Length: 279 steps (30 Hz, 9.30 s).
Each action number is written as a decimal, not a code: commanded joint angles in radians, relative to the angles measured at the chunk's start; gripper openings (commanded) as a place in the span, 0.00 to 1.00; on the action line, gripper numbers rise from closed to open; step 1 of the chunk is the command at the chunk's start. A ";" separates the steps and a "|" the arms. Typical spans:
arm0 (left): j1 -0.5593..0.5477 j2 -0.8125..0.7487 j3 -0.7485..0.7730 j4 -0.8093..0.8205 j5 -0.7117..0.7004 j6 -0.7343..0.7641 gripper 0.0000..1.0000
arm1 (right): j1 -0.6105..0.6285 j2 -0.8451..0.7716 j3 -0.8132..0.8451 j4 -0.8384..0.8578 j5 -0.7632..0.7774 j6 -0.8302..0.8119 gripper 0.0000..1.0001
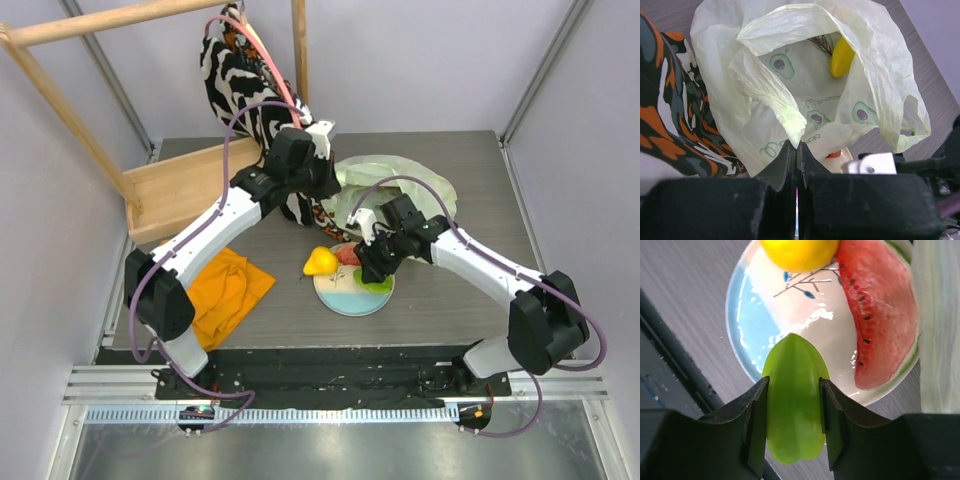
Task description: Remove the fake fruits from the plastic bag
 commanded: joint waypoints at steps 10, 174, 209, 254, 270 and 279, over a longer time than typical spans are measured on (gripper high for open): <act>0.008 -0.063 -0.015 0.050 0.026 -0.001 0.00 | 0.003 0.005 -0.123 0.197 0.194 0.110 0.65; -0.087 -0.014 0.036 -0.015 0.219 0.163 0.00 | -0.399 0.530 0.623 -0.089 0.519 -0.656 0.73; -0.092 0.050 0.109 -0.007 0.198 0.157 0.00 | -0.307 0.076 0.700 -0.459 -0.039 -0.470 0.19; 0.029 -0.095 -0.061 0.088 0.147 -0.026 0.00 | 0.483 0.436 0.465 -0.215 0.467 -0.424 0.62; 0.028 -0.082 -0.072 0.103 0.207 -0.046 0.00 | 0.365 0.139 0.493 -0.606 0.278 -0.554 0.64; 0.010 -0.095 -0.119 0.093 0.251 0.039 0.00 | -0.069 0.036 0.542 -0.411 0.244 -0.503 0.41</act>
